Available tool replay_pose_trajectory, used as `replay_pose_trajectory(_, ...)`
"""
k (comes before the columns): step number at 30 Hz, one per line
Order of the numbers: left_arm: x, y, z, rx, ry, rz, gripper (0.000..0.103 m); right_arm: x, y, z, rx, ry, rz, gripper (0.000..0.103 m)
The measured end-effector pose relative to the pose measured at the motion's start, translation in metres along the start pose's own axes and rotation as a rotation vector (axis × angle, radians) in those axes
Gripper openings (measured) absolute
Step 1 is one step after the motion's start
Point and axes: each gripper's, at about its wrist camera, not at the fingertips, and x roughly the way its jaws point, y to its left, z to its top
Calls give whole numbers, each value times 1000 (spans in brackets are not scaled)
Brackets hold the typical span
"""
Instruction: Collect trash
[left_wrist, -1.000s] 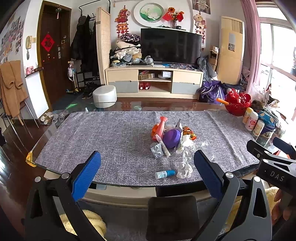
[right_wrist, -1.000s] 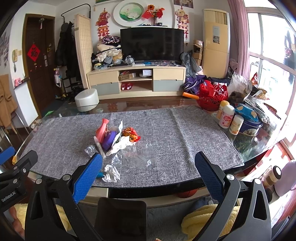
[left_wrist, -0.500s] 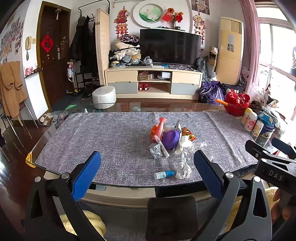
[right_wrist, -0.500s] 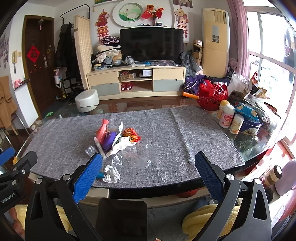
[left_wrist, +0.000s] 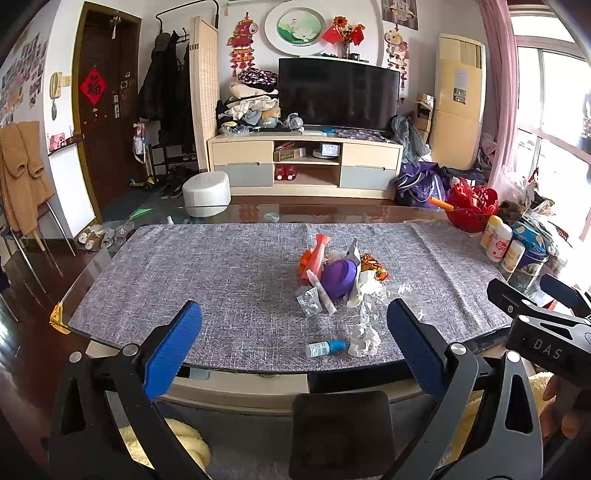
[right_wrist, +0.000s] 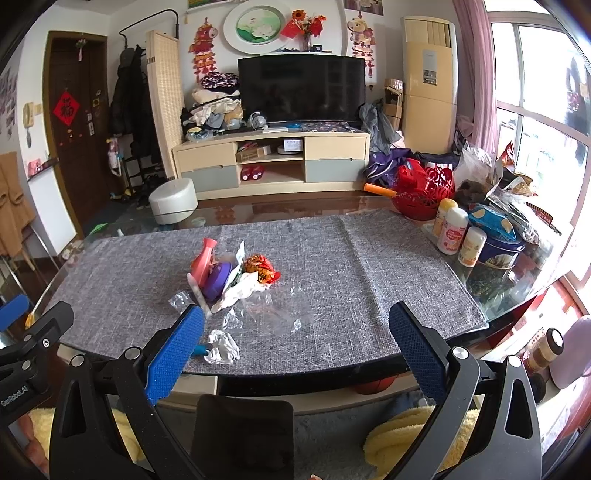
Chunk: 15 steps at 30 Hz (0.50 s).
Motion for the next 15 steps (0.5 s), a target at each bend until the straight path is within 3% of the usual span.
replay_pose_trajectory(15, -1, -1, 1, -1, 2, -1, 95, 0, -1, -2, -2, -19, 0, 100)
